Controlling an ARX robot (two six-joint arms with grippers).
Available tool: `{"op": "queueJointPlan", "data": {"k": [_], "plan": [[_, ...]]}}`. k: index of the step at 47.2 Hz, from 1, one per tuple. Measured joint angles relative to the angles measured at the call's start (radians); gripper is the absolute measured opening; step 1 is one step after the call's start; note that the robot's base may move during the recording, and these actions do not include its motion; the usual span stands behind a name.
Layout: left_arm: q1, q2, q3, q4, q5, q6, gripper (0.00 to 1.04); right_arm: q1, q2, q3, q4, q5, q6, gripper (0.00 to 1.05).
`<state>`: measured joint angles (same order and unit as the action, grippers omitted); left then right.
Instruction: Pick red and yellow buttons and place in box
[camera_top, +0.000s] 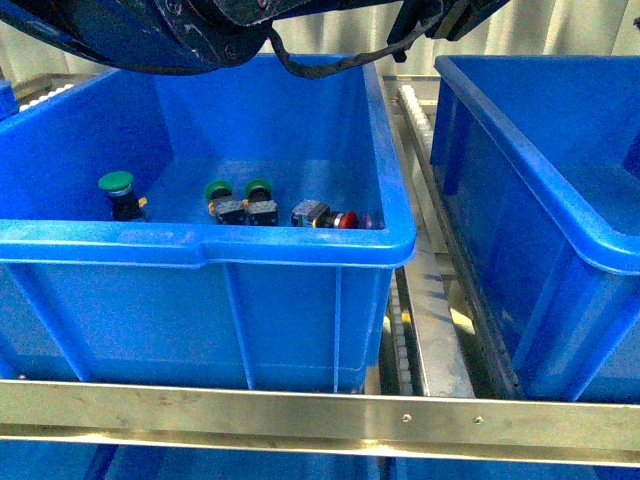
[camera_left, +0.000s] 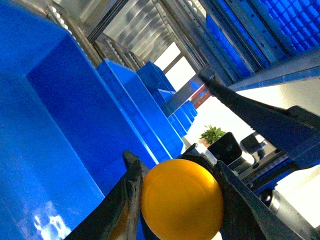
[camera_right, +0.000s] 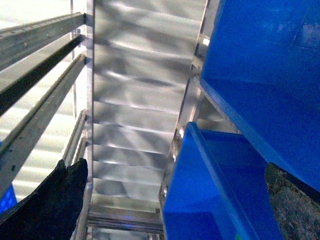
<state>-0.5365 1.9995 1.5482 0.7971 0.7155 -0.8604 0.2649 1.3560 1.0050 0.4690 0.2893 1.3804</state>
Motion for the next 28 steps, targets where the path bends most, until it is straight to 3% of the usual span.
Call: {"op": "queueJointPlan", "data": {"k": [25,28], "plan": [[-0.021,0.01,-0.007,-0.016,-0.015,0.019,0.33,-0.006,-0.054,0.009,-0.027,-0.008,0.023,1.02],[-0.025,0.014,-0.005,-0.019,-0.015,0.019,0.33,-0.01,-0.06,0.001,-0.037,-0.005,0.028,0.95]]}}
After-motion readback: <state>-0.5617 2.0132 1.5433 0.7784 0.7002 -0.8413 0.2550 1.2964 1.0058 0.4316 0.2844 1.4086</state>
